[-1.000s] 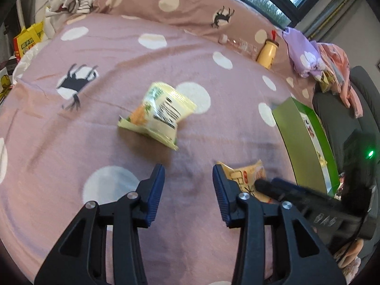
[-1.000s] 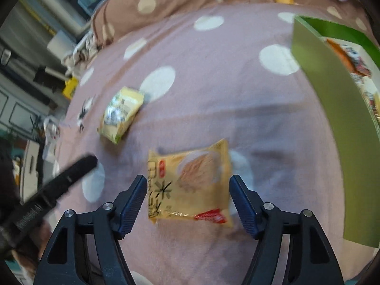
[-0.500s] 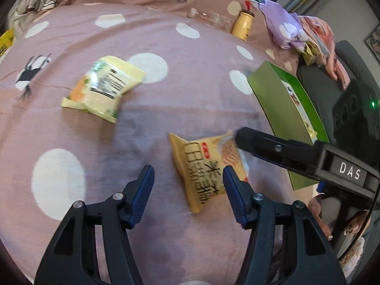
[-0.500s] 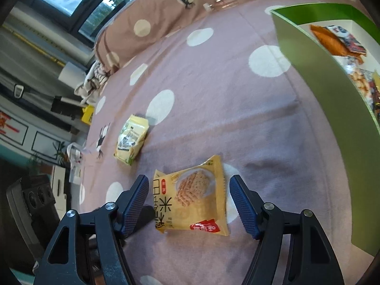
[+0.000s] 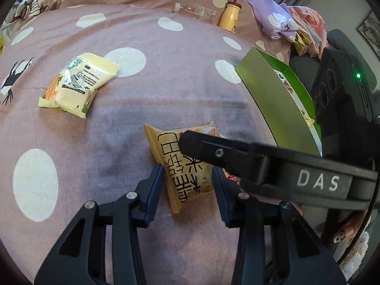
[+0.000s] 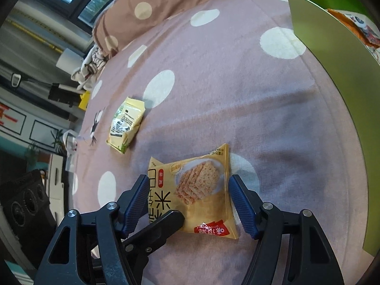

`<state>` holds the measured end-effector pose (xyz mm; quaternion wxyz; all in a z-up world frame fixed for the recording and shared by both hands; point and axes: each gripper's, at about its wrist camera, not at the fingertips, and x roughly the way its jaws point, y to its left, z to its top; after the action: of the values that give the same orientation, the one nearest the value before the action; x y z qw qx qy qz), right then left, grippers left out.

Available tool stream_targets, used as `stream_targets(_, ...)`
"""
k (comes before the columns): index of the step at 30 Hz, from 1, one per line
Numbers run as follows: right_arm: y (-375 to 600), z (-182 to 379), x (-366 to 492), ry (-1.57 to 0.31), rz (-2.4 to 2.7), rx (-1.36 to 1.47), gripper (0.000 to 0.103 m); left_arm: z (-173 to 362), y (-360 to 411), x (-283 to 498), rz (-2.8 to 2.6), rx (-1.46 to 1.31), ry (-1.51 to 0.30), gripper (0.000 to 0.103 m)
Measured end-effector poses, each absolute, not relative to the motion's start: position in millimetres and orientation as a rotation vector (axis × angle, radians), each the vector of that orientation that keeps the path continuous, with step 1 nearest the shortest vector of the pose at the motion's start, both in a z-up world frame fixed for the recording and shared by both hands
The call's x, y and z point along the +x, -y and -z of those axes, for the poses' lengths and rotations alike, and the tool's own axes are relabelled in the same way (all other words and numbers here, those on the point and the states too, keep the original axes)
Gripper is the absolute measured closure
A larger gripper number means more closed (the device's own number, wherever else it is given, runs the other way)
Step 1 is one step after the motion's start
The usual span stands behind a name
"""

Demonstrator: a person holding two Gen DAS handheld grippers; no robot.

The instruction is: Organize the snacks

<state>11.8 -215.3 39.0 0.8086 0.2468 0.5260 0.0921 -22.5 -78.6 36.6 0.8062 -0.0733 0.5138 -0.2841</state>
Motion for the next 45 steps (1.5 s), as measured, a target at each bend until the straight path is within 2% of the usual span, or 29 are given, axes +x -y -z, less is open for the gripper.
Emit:
stream_targets(3,211,-39,12,-1.117,-0.205,0.508,0.032,-36,79,-22,0.61,-0.165,-1.096,0.063)
stream_targets(5,206,-41,11,-1.11,-0.195,0.467,0.038,-37,79,-23,0.611,-0.178,-1.094,0.063)
stream_targets(10,203,-47,7,-1.093,-0.204,0.449,0.044,-45,75,-26,0.611,-0.198,-1.073,0.063)
stream_targets(15,204,-64,-1,-1.039,-0.221,0.455,0.044,-68,77,-34,0.621,-0.177,-1.002,0.063)
stream_targets(30,281,-197,-14,-0.73,-0.089,0.408,0.044,-180,164,-21,0.746,-0.051,-0.762,0.063)
stream_targets(36,322,-204,-14,-0.693,-0.033,0.427,0.044,-185,213,-7,0.823,-0.017,-0.758,0.063)
stream_targets(45,399,-170,-16,-0.692,0.096,0.553,0.044,-154,289,4,0.918,0.03,-0.822,0.063)
